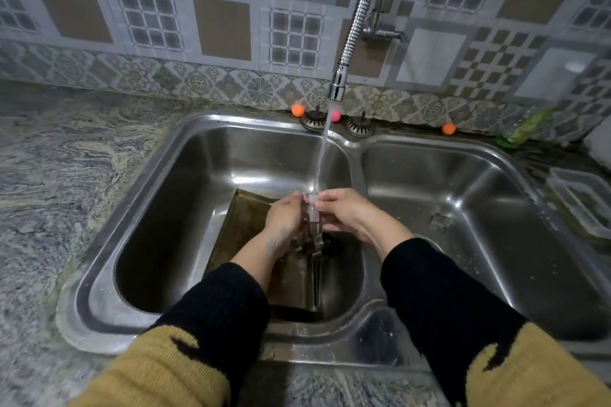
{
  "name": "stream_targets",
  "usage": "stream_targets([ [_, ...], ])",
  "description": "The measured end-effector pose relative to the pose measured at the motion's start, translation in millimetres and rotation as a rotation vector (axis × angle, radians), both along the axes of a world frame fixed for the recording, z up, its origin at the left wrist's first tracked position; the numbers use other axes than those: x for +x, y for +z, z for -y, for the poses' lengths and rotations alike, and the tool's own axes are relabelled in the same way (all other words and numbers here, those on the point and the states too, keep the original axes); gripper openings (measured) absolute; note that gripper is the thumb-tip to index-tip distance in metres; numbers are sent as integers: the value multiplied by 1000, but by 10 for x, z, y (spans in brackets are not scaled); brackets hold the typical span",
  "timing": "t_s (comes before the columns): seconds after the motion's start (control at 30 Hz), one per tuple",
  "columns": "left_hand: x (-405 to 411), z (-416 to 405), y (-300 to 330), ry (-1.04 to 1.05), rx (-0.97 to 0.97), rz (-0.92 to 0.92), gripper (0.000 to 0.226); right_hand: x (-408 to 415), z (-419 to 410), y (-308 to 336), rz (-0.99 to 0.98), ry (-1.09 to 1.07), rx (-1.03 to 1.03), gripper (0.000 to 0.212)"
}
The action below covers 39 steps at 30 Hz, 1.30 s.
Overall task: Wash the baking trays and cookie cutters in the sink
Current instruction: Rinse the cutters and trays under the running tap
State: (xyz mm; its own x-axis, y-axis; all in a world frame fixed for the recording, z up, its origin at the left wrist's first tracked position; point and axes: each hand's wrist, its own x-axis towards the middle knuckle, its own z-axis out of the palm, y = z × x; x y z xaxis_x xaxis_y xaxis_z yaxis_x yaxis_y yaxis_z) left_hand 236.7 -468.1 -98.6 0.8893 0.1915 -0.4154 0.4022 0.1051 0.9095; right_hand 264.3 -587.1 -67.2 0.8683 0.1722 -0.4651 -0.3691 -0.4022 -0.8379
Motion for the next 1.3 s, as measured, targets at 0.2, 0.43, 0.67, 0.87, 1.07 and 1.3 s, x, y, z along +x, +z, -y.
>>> stream_targets([
  [0.2, 16, -20, 30, 46, -118, 55, 18, -94, 49, 19, -96, 15, 145, 14],
  [0.43, -20, -41, 101, 14, -218, 93, 41, -92, 90, -53, -178, -76, 368, 23],
  [0.67, 46, 76, 159, 56, -181, 150, 29, -49, 42, -8, 535, 236, -394, 59],
  [0.87, 99, 356, 49, -37, 265, 338, 16, 73, 579, 58, 887, 383, -801, 62],
  [1.07, 250, 986, -4, -501, 951, 367, 52, 258, 1646, -267, 386, 10, -666, 63],
  [1.3, 203, 1252, -197, -589, 1339, 220, 72, 408, 2705, -1014, 68, -202, -752, 37],
])
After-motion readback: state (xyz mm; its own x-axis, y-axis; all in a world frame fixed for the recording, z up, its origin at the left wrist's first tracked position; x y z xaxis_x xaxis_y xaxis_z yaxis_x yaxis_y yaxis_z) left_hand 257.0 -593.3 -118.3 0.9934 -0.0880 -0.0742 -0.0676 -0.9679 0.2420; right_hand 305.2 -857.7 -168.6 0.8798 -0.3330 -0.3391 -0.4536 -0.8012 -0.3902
